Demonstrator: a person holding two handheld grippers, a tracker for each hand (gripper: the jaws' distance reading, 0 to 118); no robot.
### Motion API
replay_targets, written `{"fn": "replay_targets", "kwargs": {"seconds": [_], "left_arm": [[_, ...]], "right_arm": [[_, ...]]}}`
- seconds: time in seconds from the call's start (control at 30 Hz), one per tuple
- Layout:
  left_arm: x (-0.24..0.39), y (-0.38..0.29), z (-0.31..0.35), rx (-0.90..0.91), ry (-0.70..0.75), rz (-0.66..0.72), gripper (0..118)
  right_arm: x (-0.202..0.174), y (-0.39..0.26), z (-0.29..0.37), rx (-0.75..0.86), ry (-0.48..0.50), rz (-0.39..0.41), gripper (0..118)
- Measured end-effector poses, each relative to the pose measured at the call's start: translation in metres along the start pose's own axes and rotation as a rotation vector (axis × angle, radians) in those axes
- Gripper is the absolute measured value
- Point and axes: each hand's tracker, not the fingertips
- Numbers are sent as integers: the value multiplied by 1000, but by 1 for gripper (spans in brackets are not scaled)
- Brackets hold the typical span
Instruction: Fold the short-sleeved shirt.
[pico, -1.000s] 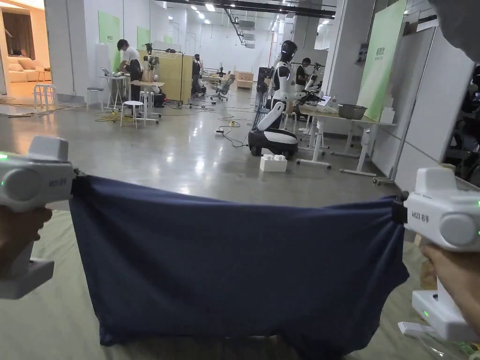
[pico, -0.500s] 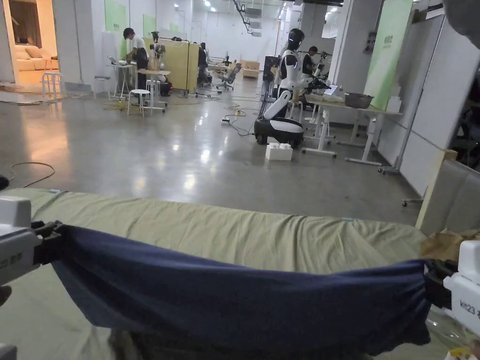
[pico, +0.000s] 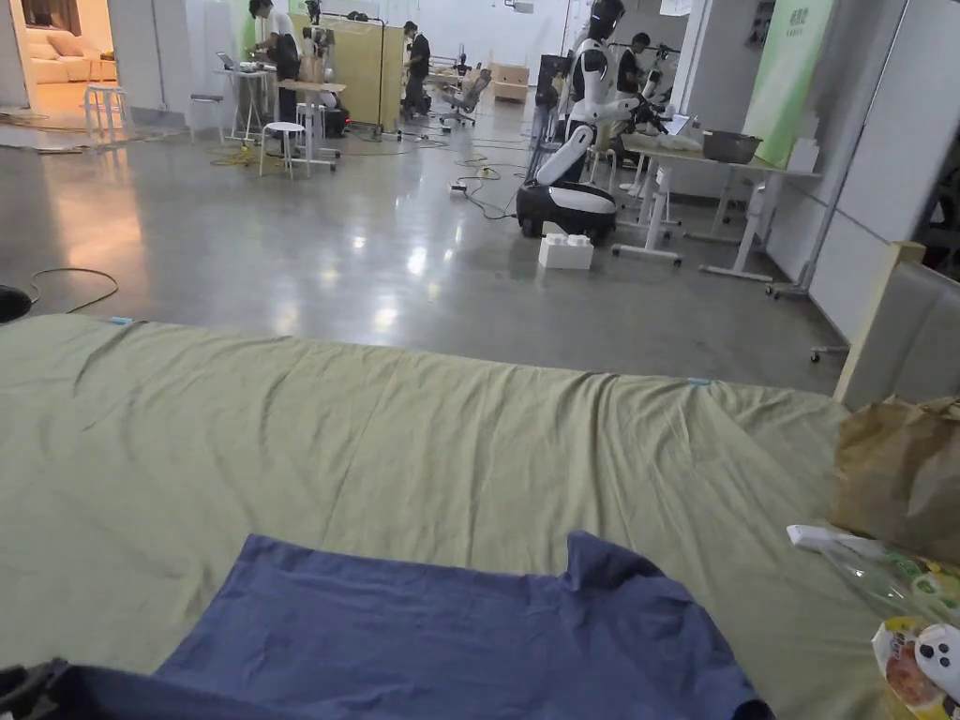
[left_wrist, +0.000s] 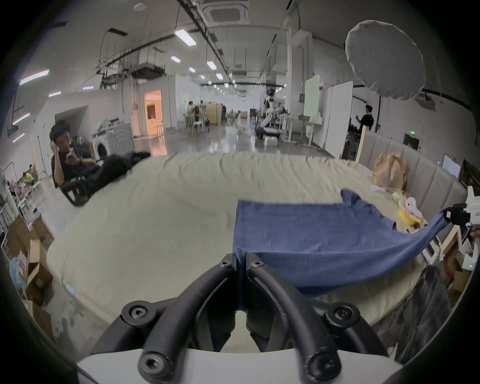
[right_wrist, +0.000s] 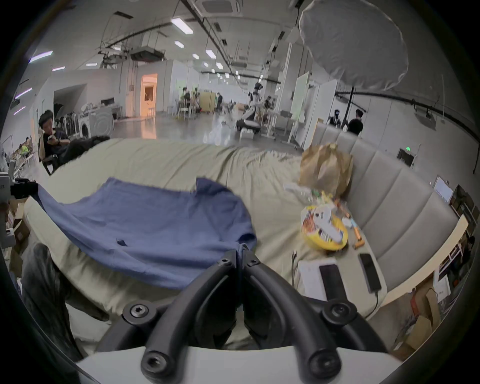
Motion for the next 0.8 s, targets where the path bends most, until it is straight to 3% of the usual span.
{"fn": "replay_targets", "kwargs": {"seconds": [0.3, 0.63, 0.7, 0.8], "left_arm": [[-1, -66, -37, -279, 2, -29, 5], [-11, -101, -91, -479, 27, -62, 5], [-14, -101, -94, -474, 27, -48, 6], [-11, -94, -86, -454, 34, -32, 20]], "right_arm": [[-8, -74, -58, -260, 47, 80, 3], [-17, -115, -109, -403, 71, 89, 6], [-18, -115, -112, -410, 60, 97, 17], [-22, -94, -96, -385, 1, 112, 58]]}}
